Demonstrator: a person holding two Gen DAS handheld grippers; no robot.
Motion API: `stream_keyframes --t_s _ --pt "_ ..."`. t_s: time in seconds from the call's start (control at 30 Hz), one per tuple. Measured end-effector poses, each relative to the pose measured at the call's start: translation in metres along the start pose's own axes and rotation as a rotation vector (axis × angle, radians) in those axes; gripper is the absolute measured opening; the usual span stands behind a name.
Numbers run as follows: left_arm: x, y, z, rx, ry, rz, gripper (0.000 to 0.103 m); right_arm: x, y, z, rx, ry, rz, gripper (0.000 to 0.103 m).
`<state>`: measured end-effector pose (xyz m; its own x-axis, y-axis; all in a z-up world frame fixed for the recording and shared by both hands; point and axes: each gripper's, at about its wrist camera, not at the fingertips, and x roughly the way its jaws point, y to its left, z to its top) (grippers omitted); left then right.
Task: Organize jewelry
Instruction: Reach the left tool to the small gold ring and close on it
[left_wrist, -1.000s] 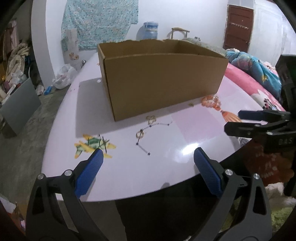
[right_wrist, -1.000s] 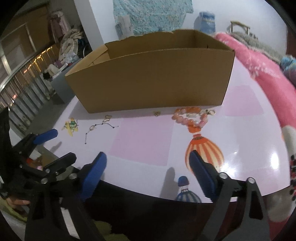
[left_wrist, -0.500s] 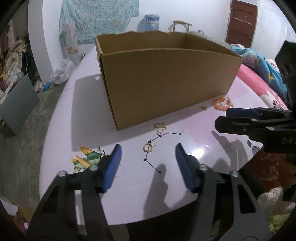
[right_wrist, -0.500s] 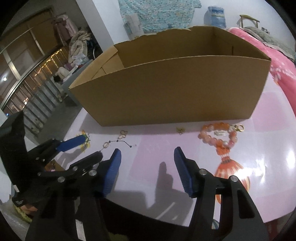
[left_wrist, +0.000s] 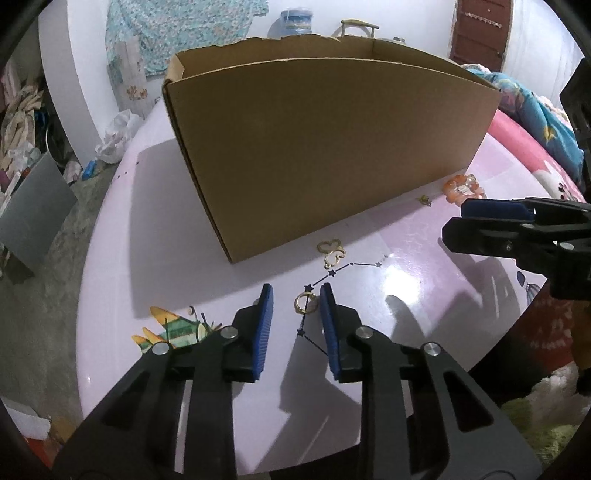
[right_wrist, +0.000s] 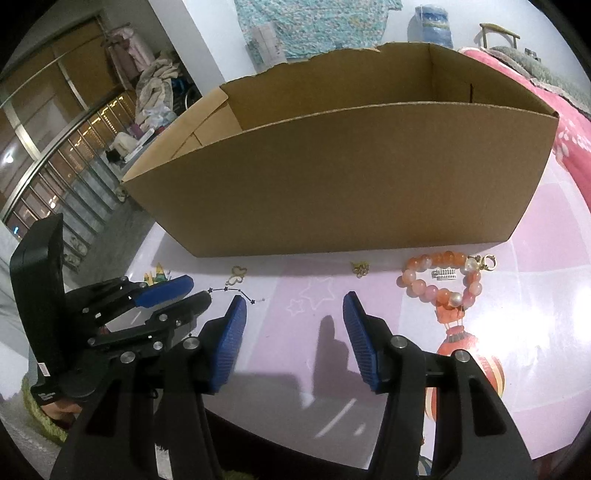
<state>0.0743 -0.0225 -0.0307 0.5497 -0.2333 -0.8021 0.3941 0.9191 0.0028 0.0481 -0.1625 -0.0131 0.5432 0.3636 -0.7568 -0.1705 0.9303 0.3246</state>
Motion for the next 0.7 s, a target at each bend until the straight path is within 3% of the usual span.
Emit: stream_keyframes --t_s 0.13,0.7 --pt "-0.001 0.000 0.001 0.015 -0.004 -0.007 0.011 -0.002 0.001 -0.002 -0.001 -0.004 -0.001 0.053" --pt "-0.007 0.010 -0.009 -0.019 -0.017 -0.007 0.011 0.025 0.038 0.013 -0.139 -0.006 0.031 0.043"
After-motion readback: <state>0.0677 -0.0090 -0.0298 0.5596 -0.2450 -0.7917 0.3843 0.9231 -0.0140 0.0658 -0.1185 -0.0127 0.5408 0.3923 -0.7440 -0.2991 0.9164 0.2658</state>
